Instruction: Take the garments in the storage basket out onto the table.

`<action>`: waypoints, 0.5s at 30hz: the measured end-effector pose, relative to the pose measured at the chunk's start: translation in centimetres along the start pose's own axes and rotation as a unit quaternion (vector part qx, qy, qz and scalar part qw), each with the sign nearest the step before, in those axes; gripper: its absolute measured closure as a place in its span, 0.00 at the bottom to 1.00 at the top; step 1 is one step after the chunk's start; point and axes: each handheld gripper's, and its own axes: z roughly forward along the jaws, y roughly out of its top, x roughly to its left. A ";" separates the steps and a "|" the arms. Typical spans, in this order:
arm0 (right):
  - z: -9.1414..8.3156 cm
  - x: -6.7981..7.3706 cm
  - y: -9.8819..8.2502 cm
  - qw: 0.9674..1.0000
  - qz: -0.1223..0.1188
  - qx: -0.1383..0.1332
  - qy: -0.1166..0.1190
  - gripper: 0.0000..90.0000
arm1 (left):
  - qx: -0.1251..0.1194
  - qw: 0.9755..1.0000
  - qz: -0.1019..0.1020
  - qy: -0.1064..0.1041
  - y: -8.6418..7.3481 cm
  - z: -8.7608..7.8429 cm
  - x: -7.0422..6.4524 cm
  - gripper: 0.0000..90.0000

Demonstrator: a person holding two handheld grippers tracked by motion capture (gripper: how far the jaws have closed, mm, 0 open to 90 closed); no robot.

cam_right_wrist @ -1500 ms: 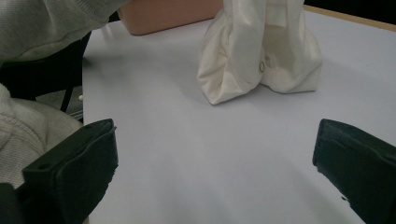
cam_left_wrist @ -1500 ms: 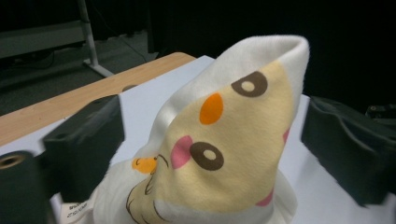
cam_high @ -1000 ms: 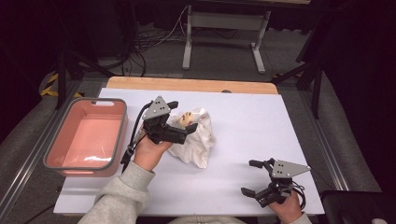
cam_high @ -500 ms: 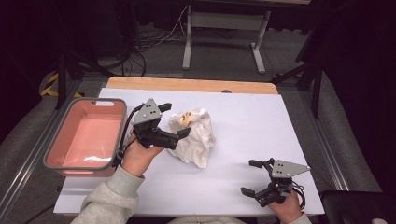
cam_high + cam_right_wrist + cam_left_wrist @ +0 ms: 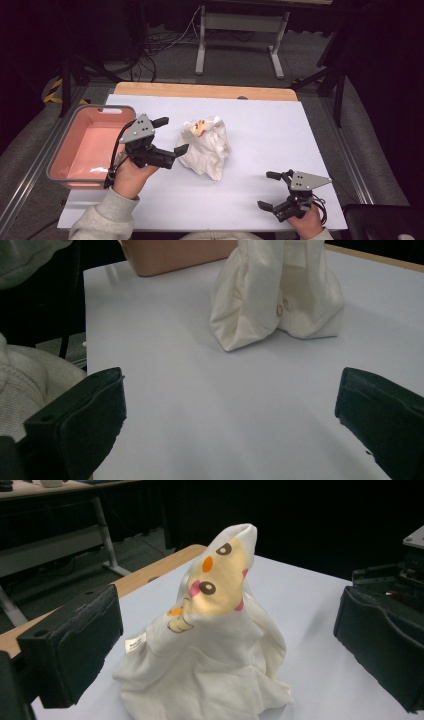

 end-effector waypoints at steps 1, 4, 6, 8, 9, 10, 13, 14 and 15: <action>0.0 0.0 0.0 1.000 0.000 0.000 0.000 0.00 | 0.001 1.000 0.000 0.000 -0.2 -0.2 0.0 0.00; 0.0 0.0 0.0 1.000 0.000 0.000 0.000 0.00 | 0.000 1.000 0.000 -0.001 -1.0 -0.7 0.0 0.00; 0.0 0.0 0.0 1.000 0.000 0.000 0.000 0.00 | 0.003 1.000 0.001 -0.001 -1.6 -1.0 0.0 0.00; 0.0 0.0 0.0 1.000 0.000 0.000 0.000 0.00 | 0.003 1.000 0.000 -0.001 -2.3 -1.3 0.1 0.00; 0.0 0.0 0.0 1.000 0.000 0.000 0.000 0.00 | 0.002 1.000 -0.003 -0.003 -2.6 -1.5 0.1 0.00; 0.0 0.0 0.0 1.000 0.000 0.000 0.000 0.00 | 0.001 1.000 -0.004 -0.003 -2.9 -1.6 0.2 0.00; 0.0 0.0 0.0 1.000 0.000 0.001 0.000 0.00 | 0.001 1.000 -0.009 -0.006 -3.7 -2.0 0.1 0.00; 0.0 0.0 0.0 1.000 0.000 0.001 0.000 0.00 | 0.004 1.000 -0.008 -0.007 -4.0 -2.0 0.0 0.00; 0.0 0.0 0.0 1.000 0.001 0.002 0.000 0.00 | 0.007 1.000 -0.006 -0.006 -4.3 -2.1 0.0 0.00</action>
